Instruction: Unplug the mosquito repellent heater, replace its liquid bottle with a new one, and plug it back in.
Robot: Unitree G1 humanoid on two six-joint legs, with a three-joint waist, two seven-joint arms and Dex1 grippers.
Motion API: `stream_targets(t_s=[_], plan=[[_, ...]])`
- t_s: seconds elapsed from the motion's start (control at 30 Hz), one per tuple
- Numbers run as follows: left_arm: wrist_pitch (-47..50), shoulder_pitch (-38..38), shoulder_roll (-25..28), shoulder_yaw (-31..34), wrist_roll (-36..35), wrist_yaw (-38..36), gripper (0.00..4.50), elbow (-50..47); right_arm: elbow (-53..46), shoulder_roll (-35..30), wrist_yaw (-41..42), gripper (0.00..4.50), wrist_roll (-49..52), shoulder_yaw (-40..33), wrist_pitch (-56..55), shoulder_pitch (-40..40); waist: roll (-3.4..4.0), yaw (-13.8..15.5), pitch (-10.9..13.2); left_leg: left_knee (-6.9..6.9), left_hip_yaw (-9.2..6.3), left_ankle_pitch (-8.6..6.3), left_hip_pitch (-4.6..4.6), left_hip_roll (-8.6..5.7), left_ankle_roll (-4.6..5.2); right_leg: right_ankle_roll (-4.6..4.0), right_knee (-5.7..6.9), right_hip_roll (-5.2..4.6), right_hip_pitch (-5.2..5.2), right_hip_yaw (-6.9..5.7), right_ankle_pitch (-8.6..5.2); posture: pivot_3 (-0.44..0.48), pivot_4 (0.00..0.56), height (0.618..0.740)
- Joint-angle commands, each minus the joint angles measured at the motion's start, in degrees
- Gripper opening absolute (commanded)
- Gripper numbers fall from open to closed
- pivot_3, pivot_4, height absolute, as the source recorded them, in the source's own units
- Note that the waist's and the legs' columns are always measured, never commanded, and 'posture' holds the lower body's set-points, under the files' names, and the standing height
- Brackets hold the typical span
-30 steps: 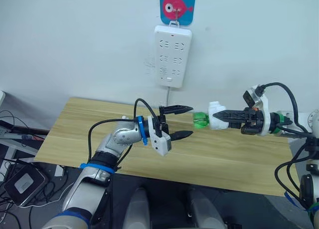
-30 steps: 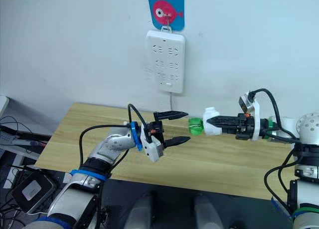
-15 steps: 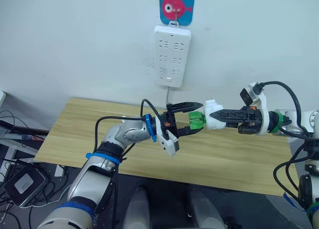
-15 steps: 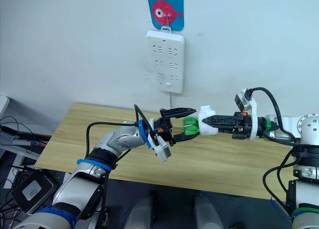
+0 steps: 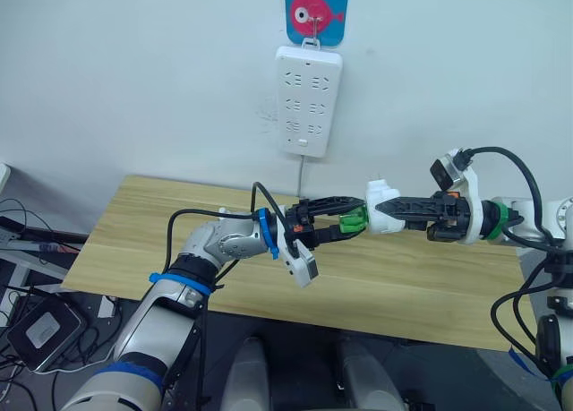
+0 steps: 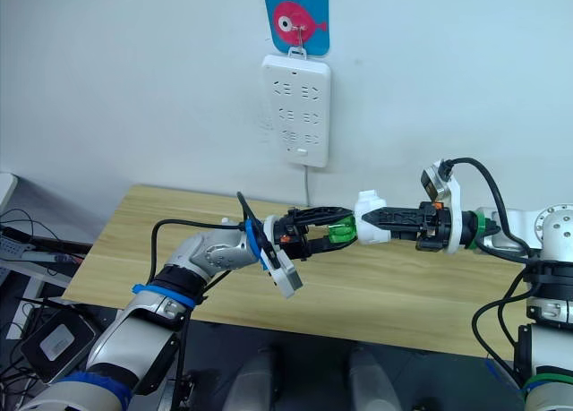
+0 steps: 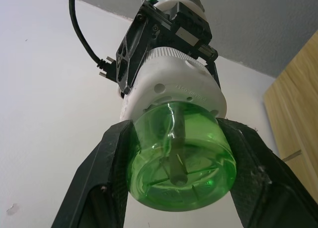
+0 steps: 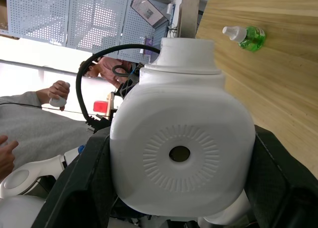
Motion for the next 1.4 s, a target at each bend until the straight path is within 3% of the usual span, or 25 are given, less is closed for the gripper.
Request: stream_targets(t_s=[0.03,0.1,0.13,0.2,0.3,0.4,0.5,0.6,0.63,0.8,0.87,1.03,1.13,1.23,1.3,1.4], plan=[[0.0,0.2,0.3,-1.9,-6.1,-0.9,2.23,-0.9,0.0,-0.8,0.4,3.02,1.7,-1.0,-0.1,-0.7,0.00,0.0,0.0,0.00,0.00,0.00,0.00,0.00,0.00,0.00,0.00,0.00,0.00,0.00,0.00,-0.056,0.237,0.740],[9.4,2.3,0.5,-8.6,-26.7,-13.2,2.23,-5.4,-0.4,-1.2,1.2,3.02,1.2,-0.9,0.3,-0.9,0.00,0.0,0.0,0.00,0.00,0.00,0.00,0.00,0.00,0.00,0.01,0.00,0.00,0.00,0.00,-0.057,0.241,0.740],[19.4,4.3,0.5,-11.0,-39.9,-21.2,2.23,-11.7,-0.9,-1.6,1.8,3.02,0.9,-0.6,0.5,-0.8,0.01,-0.2,0.0,0.00,0.00,0.00,0.00,0.00,0.00,0.00,0.01,0.00,0.00,0.00,0.00,-0.064,0.242,0.740],[45.5,6.9,1.4,-11.2,-63.0,-30.2,2.23,-26.5,-3.5,-2.9,3.8,3.02,0.3,0.4,0.6,0.1,0.03,-0.6,0.0,-0.02,0.00,0.00,-0.01,0.02,0.00,-0.01,0.02,-0.01,0.00,0.00,0.00,-0.069,0.244,0.740],[80.9,7.1,4.7,-7.3,-88.4,-30.9,2.23,-37.6,-7.4,-5.3,7.0,3.02,0.5,2.5,0.6,1.6,0.07,-0.7,0.1,0.00,-0.23,0.01,-0.07,0.07,0.00,-0.04,0.07,0.01,-0.03,-0.17,-0.02,-0.065,0.243,0.740],[110.2,5.4,6.3,-1.0,-113.8,-26.0,2.23,-32.7,-9.8,-6.2,9.4,3.02,-0.8,3.8,0.6,2.0,0.08,-1.4,0.1,0.02,-0.31,0.03,0.13,0.07,0.04,-0.02,0.14,0.08,0.13,-0.23,-0.05,-0.066,0.243,0.740],[125.6,4.0,4.0,4.7,-129.0,-20.0,2.23,-22.6,-10.8,-5.9,10.5,3.02,-2.7,4.0,0.4,1.8,0.08,-2.3,0.1,0.10,-0.27,0.07,0.17,0.07,0.11,0.22,0.15,0.10,0.14,-0.18,-0.18,-0.070,0.241,0.740],[133.3,4.5,2.4,7.5,-132.2,-19.4,2.23,-19.7,-10.5,-5.3,10.6,3.02,-3.7,4.0,-0.1,1.3,0.08,-3.0,0.1,0.15,-0.18,0.09,0.16,0.05,0.13,0.23,0.15,0.12,0.13,-0.09,-0.18,-0.079,0.241,0.740],[135.1,4.8,2.0,8.2,-133.0,-19.2,2.23,-20.1,-10.4,-5.2,10.5,3.02,-3.7,3.8,-0.1,1.2,0.08,-3.0,0.1,0.15,-0.16,0.09,0.16,0.05,0.13,0.22,0.15,0.13,0.11,-0.07,-0.18,-0.079,0.241,0.740],[138.9,5.2,-1.5,13.2,-133.6,-14.7,3.83,-18.9,-8.9,-4.8,9.7,3.02,-3.2,2.6,-0.1,1.4,0.08,-2.7,0.1,0.12,-0.15,0.09,0.15,0.08,0.13,0.18,0.13,0.17,0.08,-0.04,-0.16,-0.085,0.239,0.740],[138.6,6.3,-2.8,17.0,-135.1,-9.3,4.39,-16.5,-7.6,-4.8,9.2,3.02,-3.3,1.6,-0.4,1.6,0.08,-2.6,0.1,0.12,-0.12,0.09,0.13,0.05,0.12,0.14,0.09,0.14,0.09,-0.03,-0.13,-0.091,0.235,0.740],[140.2,13.8,-0.1,22.5,-132.0,-5.5,4.47,-21.0,-4.7,-4.7,7.3,3.02,-2.7,-0.5,-1.1,1.9,0.08,-3.0,0.1,0.11,-0.03,0.09,0.15,0.04,0.12,-0.02,0.06,0.09,0.08,0.06,-0.03,-0.095,0.231,0.740],[126.3,17.6,7.7,15.4,-108.2,-21.2,4.47,-38.7,-2.3,-4.3,5.9,3.02,-3.1,-2.2,-1.5,1.7,0.07,-2.8,0.1,0.07,-0.09,0.09,0.12,0.09,0.11,-0.06,0.08,0.17,0.01,0.01,-0.01,-0.081,0.226,0.740],[93.2,19.3,14.7,3.3,-76.1,-38.9,4.47,-44.6,-0.1,-3.8,4.8,3.02,-4.1,-3.0,-2.0,0.6,0.19,-2.2,0.0,0.02,-0.02,0.12,0.14,0.02,0.06,-0.10,0.01,0.12,0.04,0.05,0.01,-0.060,0.225,0.740],[68.9,18.8,14.7,-0.6,-57.8,-40.5,4.47,-39.8,1.3,-3.3,3.9,3.02,-3.9,-3.4,-1.9,-0.5,0.32,-1.5,-0.1,0.00,0.14,0.12,0.20,-0.04,0.05,-0.12,-0.18,0.03,0.11,0.17,0.02,-0.055,0.222,0.740],[39.3,15.5,11.1,0.1,-38.3,-32.3,4.47,-29.2,1.9,-2.1,2.9,3.02,-3.2,-3.4,-1.4,-1.8,0.31,-0.9,-0.1,0.00,0.29,0.12,0.10,0.00,0.07,-0.17,-0.53,0.01,0.10,0.32,0.12,-0.052,0.223,0.740]])
